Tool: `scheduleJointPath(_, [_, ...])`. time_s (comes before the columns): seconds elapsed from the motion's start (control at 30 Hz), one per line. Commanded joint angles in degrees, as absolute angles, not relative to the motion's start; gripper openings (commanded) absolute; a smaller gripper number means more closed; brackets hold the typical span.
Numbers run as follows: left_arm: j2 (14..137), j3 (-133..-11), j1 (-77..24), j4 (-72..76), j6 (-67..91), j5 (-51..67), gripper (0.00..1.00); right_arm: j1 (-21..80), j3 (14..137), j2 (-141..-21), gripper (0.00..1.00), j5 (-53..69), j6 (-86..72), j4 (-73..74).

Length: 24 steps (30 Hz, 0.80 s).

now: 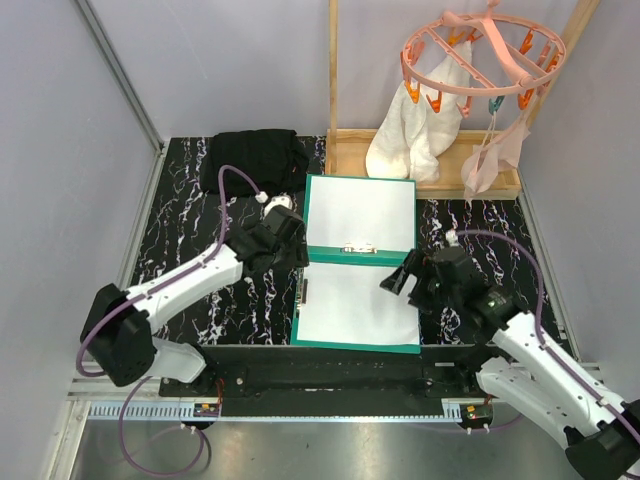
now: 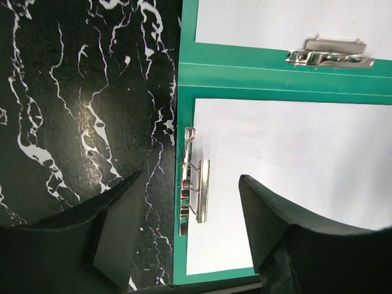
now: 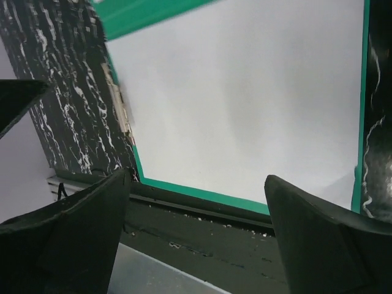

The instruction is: Put the files into the folder

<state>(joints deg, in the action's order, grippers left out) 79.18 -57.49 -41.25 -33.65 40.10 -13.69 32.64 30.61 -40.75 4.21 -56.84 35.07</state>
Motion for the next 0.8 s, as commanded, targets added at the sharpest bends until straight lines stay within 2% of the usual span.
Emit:
scheduleJointPath(0.0, [72.5,-57.5,-39.9,-32.8,38.4,-12.9,0.7,33.0,46.4,-45.0,1.0,-4.0,-35.9,43.8])
scheduleJointPath(0.13, [65.1,-52.8,-37.9,-29.7,37.6,-8.8,0.79,33.0,50.3,-46.2,1.0,-5.2,-32.4,39.7])
scheduleJointPath(0.23, [59.6,-49.3,-35.9,-29.5,37.7,-5.4,0.84,33.0,52.5,-49.9,1.0,4.9,-28.7,33.4])
scheduleJointPath(0.3, [55.6,-47.5,-34.7,-29.9,38.4,-4.1,0.87,34.1,55.0,-57.1,1.0,10.3,-29.2,31.5])
scheduleJointPath(0.33, [54.4,-45.5,-34.4,-30.3,38.8,-3.9,0.87,35.1,56.2,-62.9,0.99,10.6,-29.4,31.5])
scheduleJointPath(0.37, [51.9,-44.4,-33.8,-30.4,39.7,-3.5,0.87,37.1,58.9,-65.6,0.94,9.9,-29.6,31.4])
scheduleJointPath(0.47, [47.4,-40.2,-32.4,-31.9,42.2,-3.9,0.87,48.2,65.1,-75.8,0.93,2.7,-31.2,30.8])
scheduleJointPath(0.53, [44.5,-37.7,-31.1,-33.7,44.1,-5.1,0.86,53.1,69.1,-83.4,0.86,0.4,-33.6,30.4])
scheduleJointPath(0.6, [42.5,-36.0,-30.3,-35.6,45.0,-6.0,0.86,55.4,71.5,-88.0,0.81,-1.7,-34.3,30.1])
scheduleJointPath(0.77, [38.9,-32.8,-29.4,-35.0,46.0,-3.3,0.84,57.1,76.5,-98.0,0.78,-2.0,-32.9,26.1])
